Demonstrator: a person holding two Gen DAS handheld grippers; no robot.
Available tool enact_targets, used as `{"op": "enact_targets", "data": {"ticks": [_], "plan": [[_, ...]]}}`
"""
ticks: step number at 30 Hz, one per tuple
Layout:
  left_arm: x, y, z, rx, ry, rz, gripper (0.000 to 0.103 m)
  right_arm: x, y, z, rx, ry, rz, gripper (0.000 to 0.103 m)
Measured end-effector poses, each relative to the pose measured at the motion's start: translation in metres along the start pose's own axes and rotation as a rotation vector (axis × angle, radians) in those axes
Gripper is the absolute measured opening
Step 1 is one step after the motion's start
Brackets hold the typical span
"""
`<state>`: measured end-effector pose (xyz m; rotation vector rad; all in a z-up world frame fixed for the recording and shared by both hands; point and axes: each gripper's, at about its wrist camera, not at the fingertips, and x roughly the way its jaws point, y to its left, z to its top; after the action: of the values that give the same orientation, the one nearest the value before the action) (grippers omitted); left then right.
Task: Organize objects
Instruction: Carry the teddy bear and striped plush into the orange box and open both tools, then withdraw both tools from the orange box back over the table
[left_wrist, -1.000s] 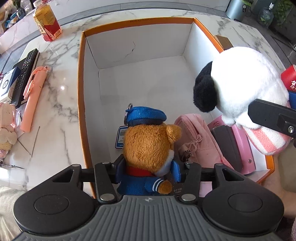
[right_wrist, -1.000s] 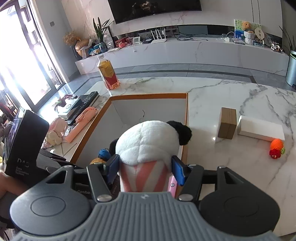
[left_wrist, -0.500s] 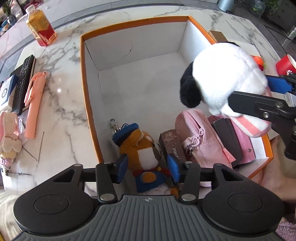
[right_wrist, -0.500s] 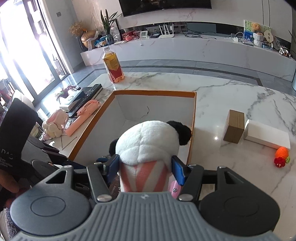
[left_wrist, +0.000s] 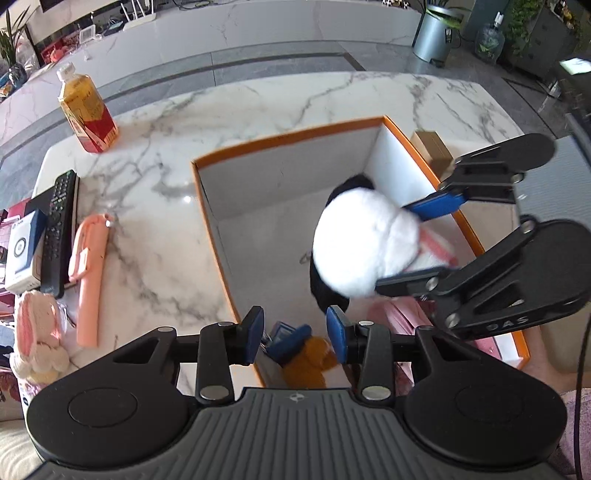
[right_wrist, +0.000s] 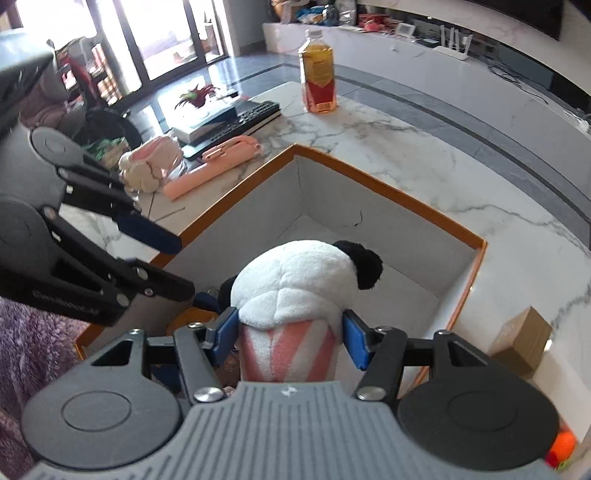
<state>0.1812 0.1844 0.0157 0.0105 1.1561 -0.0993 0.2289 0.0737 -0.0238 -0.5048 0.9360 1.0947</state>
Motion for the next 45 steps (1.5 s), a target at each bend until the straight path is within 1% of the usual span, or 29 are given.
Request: {"op": "enact_targets", "data": {"ticks": [4, 9, 12, 14, 17, 19, 21, 22, 24, 27, 29, 30, 31, 33, 37, 40, 41, 42, 45], "plan": [[0.001, 0.013, 0.006, -0.021, -0.03, -0.022, 0.045, 0.028, -0.002, 0.017, -0.134, 0.056, 0.037, 0.062], [0.01, 0.02, 0.011, -0.02, -0.034, -0.054, 0.045, 0.063, 0.0, 0.022, -0.288, 0.178, 0.071, 0.062], [0.016, 0.021, 0.012, -0.022, -0.037, -0.072, 0.045, 0.074, 0.001, 0.021, -0.363, 0.23, 0.129, 0.062], [0.019, 0.02, 0.012, -0.015, -0.038, -0.087, 0.045, 0.079, 0.003, 0.023, -0.421, 0.259, 0.148, 0.062], [0.023, 0.017, 0.013, -0.01, -0.039, -0.101, 0.045, 0.084, 0.004, 0.027, -0.489, 0.292, 0.199, 0.064], [0.024, 0.017, 0.013, -0.009, -0.042, -0.101, 0.045, 0.088, 0.004, 0.03, -0.507, 0.315, 0.2, 0.066], [0.023, 0.017, 0.013, -0.01, -0.048, -0.104, 0.045, 0.09, 0.007, 0.031, -0.54, 0.331, 0.177, 0.068], [0.023, 0.018, 0.012, -0.014, -0.051, -0.108, 0.045, 0.09, 0.009, 0.031, -0.558, 0.332, 0.159, 0.073], [0.022, 0.02, 0.012, -0.021, -0.055, -0.111, 0.045, 0.088, 0.01, 0.032, -0.572, 0.326, 0.144, 0.079], [0.023, 0.022, 0.011, -0.027, -0.057, -0.111, 0.045, 0.088, 0.009, 0.037, -0.566, 0.316, 0.118, 0.081], [0.022, 0.022, 0.011, -0.03, -0.058, -0.114, 0.045, 0.088, 0.007, 0.04, -0.537, 0.308, 0.122, 0.081], [0.022, 0.022, 0.01, -0.03, -0.059, -0.117, 0.045, 0.088, 0.006, 0.042, -0.518, 0.304, 0.132, 0.077], [0.022, 0.022, 0.01, -0.03, -0.06, -0.118, 0.045, 0.089, 0.004, 0.043, -0.5, 0.306, 0.144, 0.068], [0.021, 0.022, 0.01, -0.028, -0.061, -0.119, 0.045, 0.09, 0.006, 0.043, -0.499, 0.298, 0.141, 0.062], [0.021, 0.02, 0.009, -0.026, -0.058, -0.123, 0.045, 0.088, 0.013, 0.04, -0.534, 0.274, 0.165, 0.06], [0.021, 0.017, 0.009, -0.023, -0.054, -0.122, 0.045, 0.089, 0.02, 0.039, -0.566, 0.267, 0.143, 0.061], [0.021, 0.016, 0.008, -0.023, -0.055, -0.121, 0.045, 0.088, 0.021, 0.039, -0.564, 0.266, 0.134, 0.061], [0.019, 0.015, 0.008, -0.024, -0.058, -0.121, 0.045, 0.087, 0.021, 0.038, -0.55, 0.265, 0.123, 0.064], [0.013, 0.01, 0.005, -0.021, -0.069, -0.125, 0.045, 0.074, 0.02, 0.036, -0.503, 0.237, 0.117, 0.063]]}}
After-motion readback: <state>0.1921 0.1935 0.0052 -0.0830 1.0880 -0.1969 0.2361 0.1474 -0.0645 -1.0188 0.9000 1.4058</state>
